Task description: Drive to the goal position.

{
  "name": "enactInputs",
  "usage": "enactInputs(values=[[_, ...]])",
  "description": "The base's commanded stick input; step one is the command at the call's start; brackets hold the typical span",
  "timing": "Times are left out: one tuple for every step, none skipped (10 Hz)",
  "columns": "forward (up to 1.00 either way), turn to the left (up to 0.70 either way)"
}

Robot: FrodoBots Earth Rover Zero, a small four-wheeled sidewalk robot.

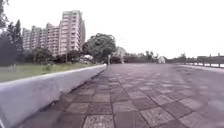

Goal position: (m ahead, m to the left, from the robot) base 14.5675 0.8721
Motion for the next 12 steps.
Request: enactInputs(values=[[1.0,0.0],[1.0,0.0],[1.0,-0.05],[1.0,-0.16],[1.0,-0.39],[1.0,-0.29],[1.0,0.0],[1.0,0.0],[1.0,0.0],[1.0,0.0],[1.0,0.0],[1.0,0.0]])
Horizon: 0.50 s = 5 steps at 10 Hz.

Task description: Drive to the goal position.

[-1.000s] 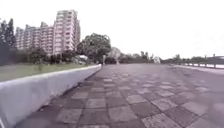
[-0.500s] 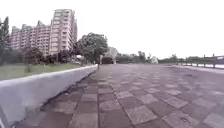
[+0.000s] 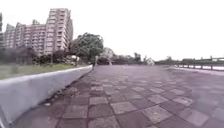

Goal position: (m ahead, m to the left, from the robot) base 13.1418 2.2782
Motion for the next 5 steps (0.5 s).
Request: enactInputs(values=[[1.0,0.0],[1.0,0.0],[1.0,0.0],[1.0,0.18],[1.0,0.38]])
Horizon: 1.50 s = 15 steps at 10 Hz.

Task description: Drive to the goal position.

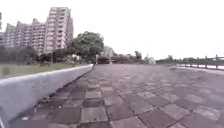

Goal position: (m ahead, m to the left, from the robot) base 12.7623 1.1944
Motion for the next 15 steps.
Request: enactInputs(values=[[1.0,0.4],[1.0,0.17],[1.0,0.02],[1.0,0.0],[1.0,0.0],[1.0,0.0],[1.0,0.0],[1.0,0.0],[1.0,0.0],[1.0,0.0],[1.0,0.0],[1.0,0.0],[1.0,0.0],[1.0,0.0],[1.0,0.0]])
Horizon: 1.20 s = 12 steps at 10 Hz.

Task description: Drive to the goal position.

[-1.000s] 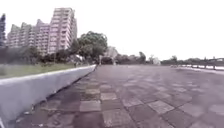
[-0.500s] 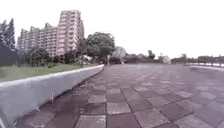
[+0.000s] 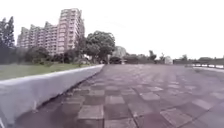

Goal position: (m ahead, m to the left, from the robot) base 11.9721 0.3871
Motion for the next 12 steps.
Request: enactInputs(values=[[1.0,0.0],[1.0,0.0],[1.0,0.0],[1.0,0.0],[1.0,0.0],[1.0,0.0],[1.0,0.0],[1.0,0.0],[1.0,0.0],[1.0,0.0],[1.0,0.0],[1.0,0.0]])
